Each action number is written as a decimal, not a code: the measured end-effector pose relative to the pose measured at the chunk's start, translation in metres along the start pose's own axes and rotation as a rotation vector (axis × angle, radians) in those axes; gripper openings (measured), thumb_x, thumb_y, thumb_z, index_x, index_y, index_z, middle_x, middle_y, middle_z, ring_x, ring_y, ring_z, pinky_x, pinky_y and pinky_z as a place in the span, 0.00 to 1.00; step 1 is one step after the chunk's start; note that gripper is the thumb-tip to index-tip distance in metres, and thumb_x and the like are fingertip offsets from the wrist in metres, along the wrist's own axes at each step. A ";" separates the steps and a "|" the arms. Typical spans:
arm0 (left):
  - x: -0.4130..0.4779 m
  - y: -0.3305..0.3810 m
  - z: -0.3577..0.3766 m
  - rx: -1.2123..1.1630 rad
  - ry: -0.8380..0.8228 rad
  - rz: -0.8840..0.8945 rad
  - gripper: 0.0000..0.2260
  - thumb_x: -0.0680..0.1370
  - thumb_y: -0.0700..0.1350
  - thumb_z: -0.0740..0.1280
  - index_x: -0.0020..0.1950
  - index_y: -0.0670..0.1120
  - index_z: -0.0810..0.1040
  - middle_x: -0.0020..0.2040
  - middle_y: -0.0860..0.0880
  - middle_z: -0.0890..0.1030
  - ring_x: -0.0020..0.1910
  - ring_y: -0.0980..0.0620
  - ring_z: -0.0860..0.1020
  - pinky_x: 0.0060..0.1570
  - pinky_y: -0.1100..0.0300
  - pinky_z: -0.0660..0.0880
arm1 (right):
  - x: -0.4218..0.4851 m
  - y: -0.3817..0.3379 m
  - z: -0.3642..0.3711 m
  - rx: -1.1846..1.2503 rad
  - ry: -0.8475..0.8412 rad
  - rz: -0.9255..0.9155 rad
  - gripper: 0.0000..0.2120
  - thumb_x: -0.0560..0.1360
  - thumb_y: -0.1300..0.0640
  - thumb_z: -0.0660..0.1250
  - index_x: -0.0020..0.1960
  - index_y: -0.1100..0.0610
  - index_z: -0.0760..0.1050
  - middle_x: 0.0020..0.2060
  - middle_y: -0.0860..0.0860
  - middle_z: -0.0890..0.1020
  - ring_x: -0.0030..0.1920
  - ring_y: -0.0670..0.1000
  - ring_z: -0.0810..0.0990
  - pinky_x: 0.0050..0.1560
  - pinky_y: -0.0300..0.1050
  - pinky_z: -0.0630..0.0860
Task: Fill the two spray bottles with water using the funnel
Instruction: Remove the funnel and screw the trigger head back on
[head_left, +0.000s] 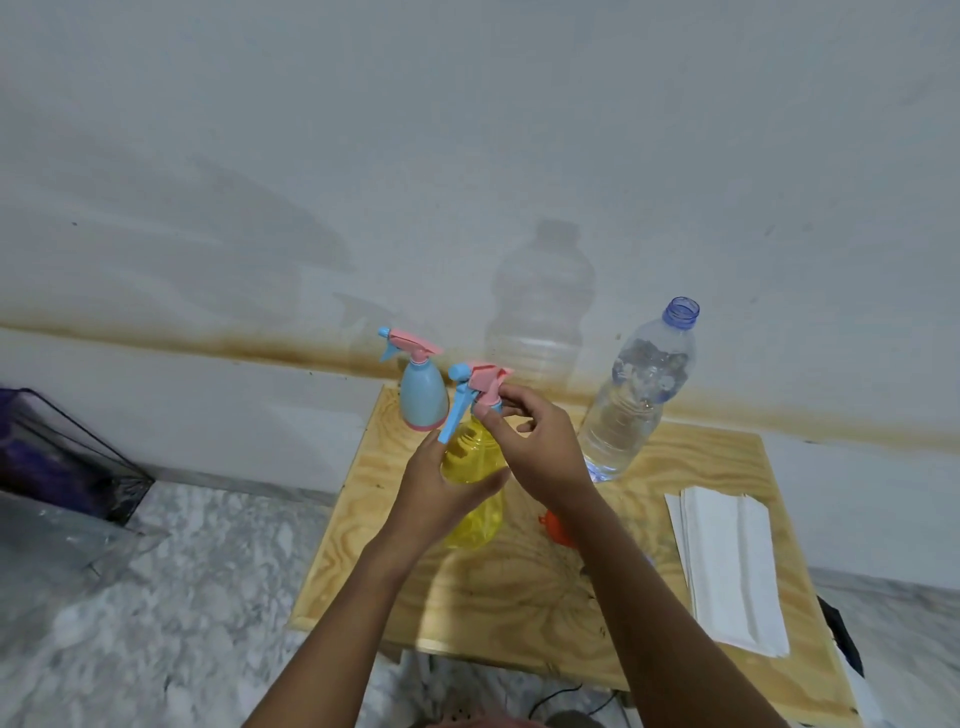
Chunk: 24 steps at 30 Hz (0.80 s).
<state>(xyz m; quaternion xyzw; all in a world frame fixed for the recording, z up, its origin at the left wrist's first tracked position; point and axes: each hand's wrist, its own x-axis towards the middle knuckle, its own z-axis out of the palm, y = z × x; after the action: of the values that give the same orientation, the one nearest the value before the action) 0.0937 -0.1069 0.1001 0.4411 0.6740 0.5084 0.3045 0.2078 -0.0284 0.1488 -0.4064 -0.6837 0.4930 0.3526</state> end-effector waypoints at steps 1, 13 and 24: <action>0.000 0.001 0.000 -0.011 0.010 -0.001 0.26 0.68 0.52 0.79 0.64 0.57 0.77 0.55 0.57 0.82 0.54 0.63 0.80 0.50 0.67 0.75 | -0.001 0.000 0.001 0.015 0.010 0.000 0.10 0.75 0.51 0.72 0.56 0.48 0.80 0.50 0.42 0.84 0.50 0.43 0.81 0.50 0.41 0.72; -0.002 0.005 0.004 -0.061 -0.005 0.033 0.23 0.68 0.53 0.79 0.61 0.58 0.78 0.56 0.54 0.82 0.57 0.57 0.80 0.58 0.50 0.78 | -0.002 -0.009 -0.005 0.293 -0.100 0.043 0.07 0.76 0.59 0.71 0.51 0.54 0.74 0.44 0.50 0.81 0.44 0.46 0.80 0.49 0.42 0.77; 0.000 0.020 0.000 -0.073 -0.029 0.060 0.20 0.69 0.49 0.79 0.59 0.57 0.80 0.52 0.54 0.83 0.53 0.57 0.80 0.53 0.56 0.78 | -0.002 -0.020 -0.010 0.233 -0.097 0.037 0.06 0.77 0.56 0.70 0.54 0.51 0.79 0.45 0.61 0.84 0.45 0.53 0.83 0.54 0.55 0.79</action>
<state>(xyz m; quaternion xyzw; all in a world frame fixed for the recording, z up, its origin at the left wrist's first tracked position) 0.0991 -0.1047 0.1190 0.4570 0.6371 0.5350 0.3147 0.2136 -0.0299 0.1701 -0.3507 -0.6305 0.5946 0.3547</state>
